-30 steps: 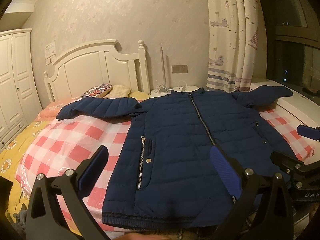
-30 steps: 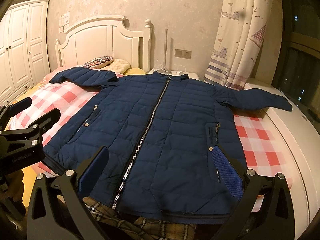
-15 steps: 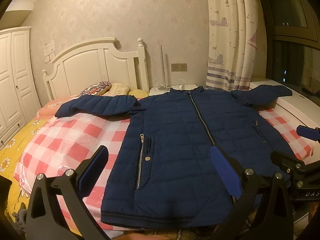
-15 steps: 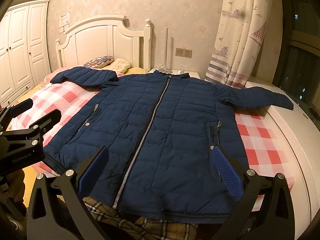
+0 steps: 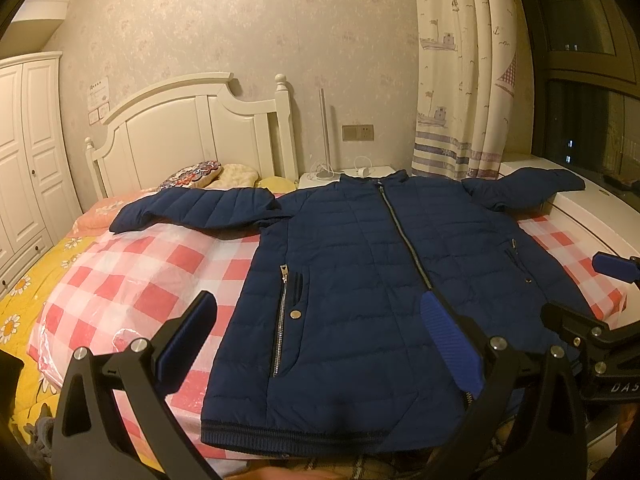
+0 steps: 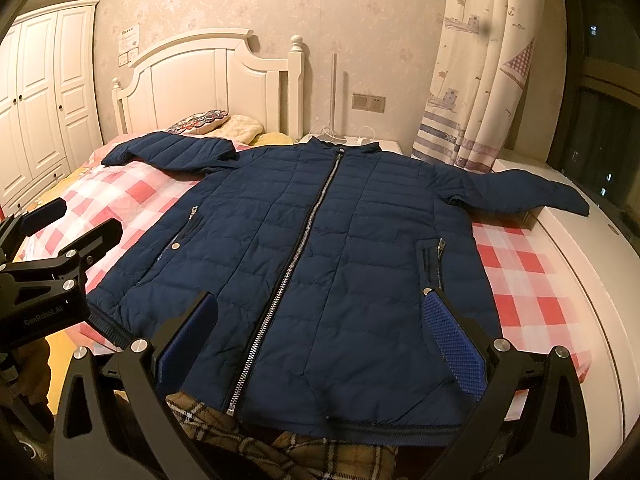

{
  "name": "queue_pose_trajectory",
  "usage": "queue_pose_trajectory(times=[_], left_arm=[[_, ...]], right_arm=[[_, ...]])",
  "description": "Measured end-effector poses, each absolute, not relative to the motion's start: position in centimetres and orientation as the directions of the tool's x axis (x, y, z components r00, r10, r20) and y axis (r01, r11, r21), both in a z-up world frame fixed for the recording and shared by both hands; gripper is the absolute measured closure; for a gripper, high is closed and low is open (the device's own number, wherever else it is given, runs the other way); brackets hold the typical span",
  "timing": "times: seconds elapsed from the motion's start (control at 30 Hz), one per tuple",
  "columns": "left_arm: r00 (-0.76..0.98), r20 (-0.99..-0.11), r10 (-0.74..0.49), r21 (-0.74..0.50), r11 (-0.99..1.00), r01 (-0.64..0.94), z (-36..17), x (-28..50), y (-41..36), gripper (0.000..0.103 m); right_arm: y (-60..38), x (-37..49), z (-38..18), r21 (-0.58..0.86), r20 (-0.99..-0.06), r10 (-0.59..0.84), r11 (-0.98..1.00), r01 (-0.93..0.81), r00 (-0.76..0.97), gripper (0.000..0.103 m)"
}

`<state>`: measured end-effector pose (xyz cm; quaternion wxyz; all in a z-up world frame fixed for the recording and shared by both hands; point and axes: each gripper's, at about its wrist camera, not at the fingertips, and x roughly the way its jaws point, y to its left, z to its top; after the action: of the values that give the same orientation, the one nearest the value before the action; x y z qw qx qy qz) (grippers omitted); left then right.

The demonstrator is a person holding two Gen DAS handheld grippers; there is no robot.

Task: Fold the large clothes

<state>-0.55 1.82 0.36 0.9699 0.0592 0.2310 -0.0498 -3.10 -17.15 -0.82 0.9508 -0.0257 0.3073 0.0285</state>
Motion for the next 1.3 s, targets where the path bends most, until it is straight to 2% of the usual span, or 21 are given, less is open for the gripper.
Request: queue_pose_trajectory(times=[0.6,0.8,1.0,1.17,1.3], left_arm=[[0.876,-0.477,-0.069,0.088,0.988,0.126,-0.5,-0.4,2.1,0.002],[0.858,-0.509,-0.067,0.092,0.987,0.131,-1.4,0.6,1.7,0.002],[0.786,-0.616,-0.061,0.096,0.984,0.151,-3.4,6.7,0.9,0.002],[0.710,-0.704,0.012,0.160,0.977,0.142,-6.0,14.3,-0.2,0.002],[0.696,-0.718,0.033,0.140,0.985,0.098,-6.3,17.5,0.2,0.002]], right_arm=[[-16.9,-3.2,-1.3,-0.023,-0.591,0.043,0.997,-0.070,0.806,0.004],[-17.1,-2.9,-1.9,-0.018,-0.601,0.038,0.998,-0.061,0.799,0.004],[-19.5,-0.5,-3.0,-0.030,-0.606,-0.009,0.999,-0.012,0.795,0.004],[-24.9,4.1,-4.6,0.027,-0.678,-0.055,0.995,0.100,0.733,0.004],[-30.1,6.6,-6.0,0.108,-0.727,-0.083,0.966,0.233,0.682,0.004]])
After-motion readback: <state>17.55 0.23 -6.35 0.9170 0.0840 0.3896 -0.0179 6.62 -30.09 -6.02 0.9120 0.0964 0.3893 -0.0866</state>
